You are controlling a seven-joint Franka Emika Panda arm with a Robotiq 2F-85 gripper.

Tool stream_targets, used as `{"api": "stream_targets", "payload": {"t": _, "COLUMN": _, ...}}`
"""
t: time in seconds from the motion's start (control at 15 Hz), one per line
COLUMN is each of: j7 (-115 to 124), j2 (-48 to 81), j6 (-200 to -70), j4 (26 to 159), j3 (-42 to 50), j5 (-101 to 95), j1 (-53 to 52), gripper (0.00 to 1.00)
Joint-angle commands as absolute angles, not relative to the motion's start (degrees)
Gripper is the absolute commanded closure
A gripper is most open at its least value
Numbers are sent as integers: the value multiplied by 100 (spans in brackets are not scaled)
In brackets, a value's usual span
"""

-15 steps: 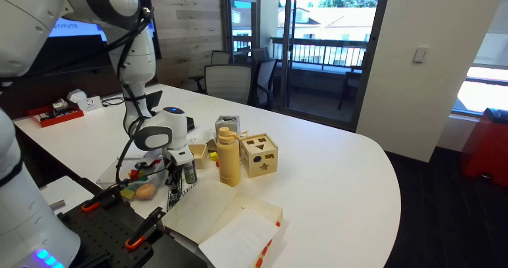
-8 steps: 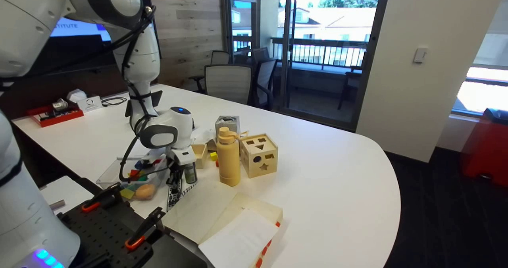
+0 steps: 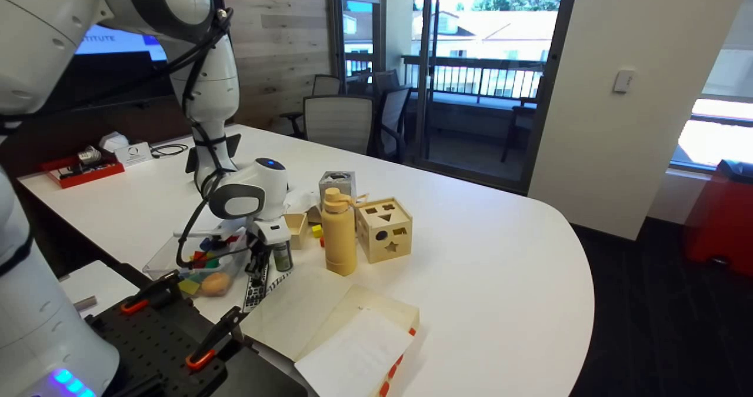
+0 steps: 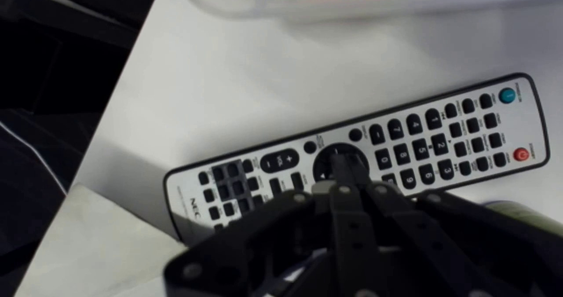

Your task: Press a button on the grey remote control.

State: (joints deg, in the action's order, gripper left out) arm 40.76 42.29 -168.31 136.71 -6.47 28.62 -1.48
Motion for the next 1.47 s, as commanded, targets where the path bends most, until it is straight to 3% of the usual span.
{"api": "stream_targets", "payload": {"t": 0.0, "j7": 3924, "j2": 3960, "j6": -16804, "j4": 13979, "j3": -866, "j5": 3032, "j1": 4, "gripper": 100}}
{"api": "stream_targets", "payload": {"t": 0.67, "j7": 4049, "j2": 3088, "j6": -18152, "j4": 14912, "j3": -1229, "j5": 3113, "j1": 14, "gripper": 100}}
{"api": "stream_targets", "payload": {"t": 1.07, "j7": 4102, "j2": 1943, "j6": -17752, "j4": 15517, "j3": -1375, "j5": 3092, "j1": 130, "gripper": 100}}
{"api": "stream_targets", "payload": {"t": 1.4, "j7": 4385, "j2": 445, "j6": -16661, "j4": 15832, "j3": -663, "j5": 2716, "j1": -474, "gripper": 100}}
